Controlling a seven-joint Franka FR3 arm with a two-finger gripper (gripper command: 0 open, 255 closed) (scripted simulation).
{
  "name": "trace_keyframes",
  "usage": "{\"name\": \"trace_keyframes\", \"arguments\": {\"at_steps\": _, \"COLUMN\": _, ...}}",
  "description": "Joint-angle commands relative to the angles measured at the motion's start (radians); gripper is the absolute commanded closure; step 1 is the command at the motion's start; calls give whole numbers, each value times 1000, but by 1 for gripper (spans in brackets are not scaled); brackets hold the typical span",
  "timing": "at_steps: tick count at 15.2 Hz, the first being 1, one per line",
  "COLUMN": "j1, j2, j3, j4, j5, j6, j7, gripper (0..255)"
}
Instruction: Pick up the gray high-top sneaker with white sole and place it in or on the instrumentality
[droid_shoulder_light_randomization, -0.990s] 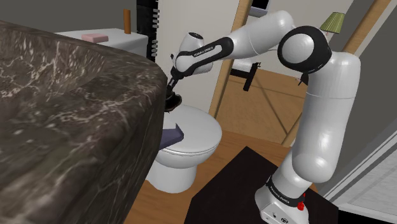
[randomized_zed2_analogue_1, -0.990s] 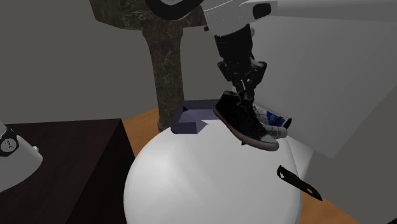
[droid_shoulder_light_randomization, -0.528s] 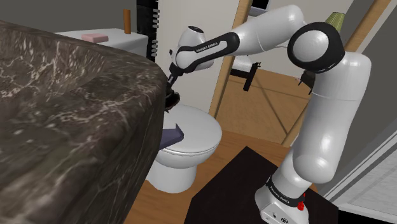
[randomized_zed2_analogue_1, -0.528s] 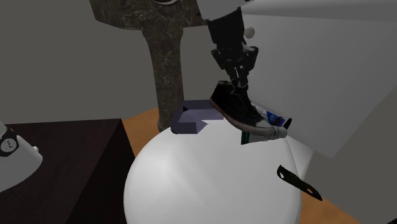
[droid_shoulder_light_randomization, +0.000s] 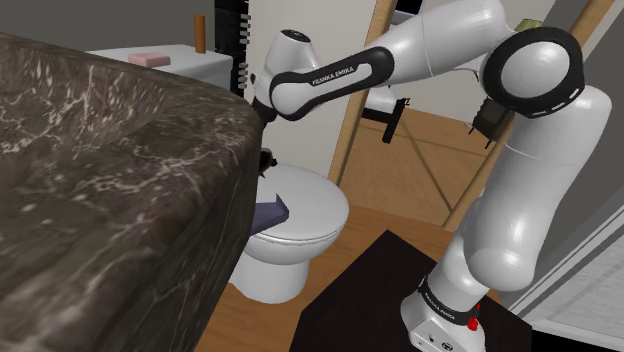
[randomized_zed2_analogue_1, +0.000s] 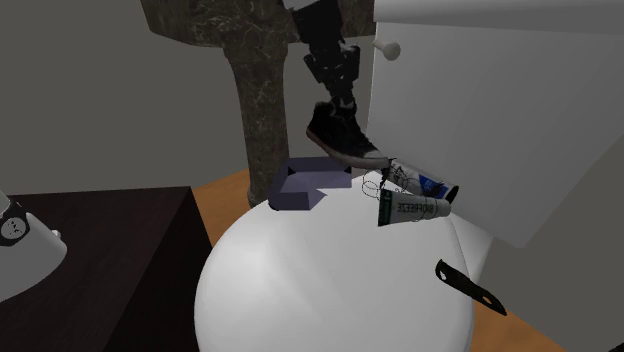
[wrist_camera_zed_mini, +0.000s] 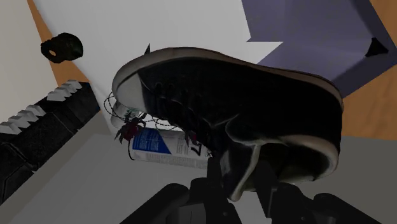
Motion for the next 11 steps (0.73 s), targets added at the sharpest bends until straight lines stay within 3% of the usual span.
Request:
{"name": "trace_keyframes", "arguments": {"at_steps": 1, "j1": 28, "j2": -24, "j3": 13, "j4": -15, "j5": -25, "j6": -13, "j7": 60, "gripper": 255}}
{"name": "trace_keyframes", "arguments": {"at_steps": 4, "j1": 79, "j2": -56, "j3": 44, "j4": -27, "j5": -67, "j6": -43, "j7": 166, "gripper": 255}}
{"name": "trace_keyframes", "arguments": {"at_steps": 11, "j1": 79, "j2": -15, "j3": 40, "j4": -74, "j5": -90, "j6": 43, "j7": 190, "gripper": 255}}
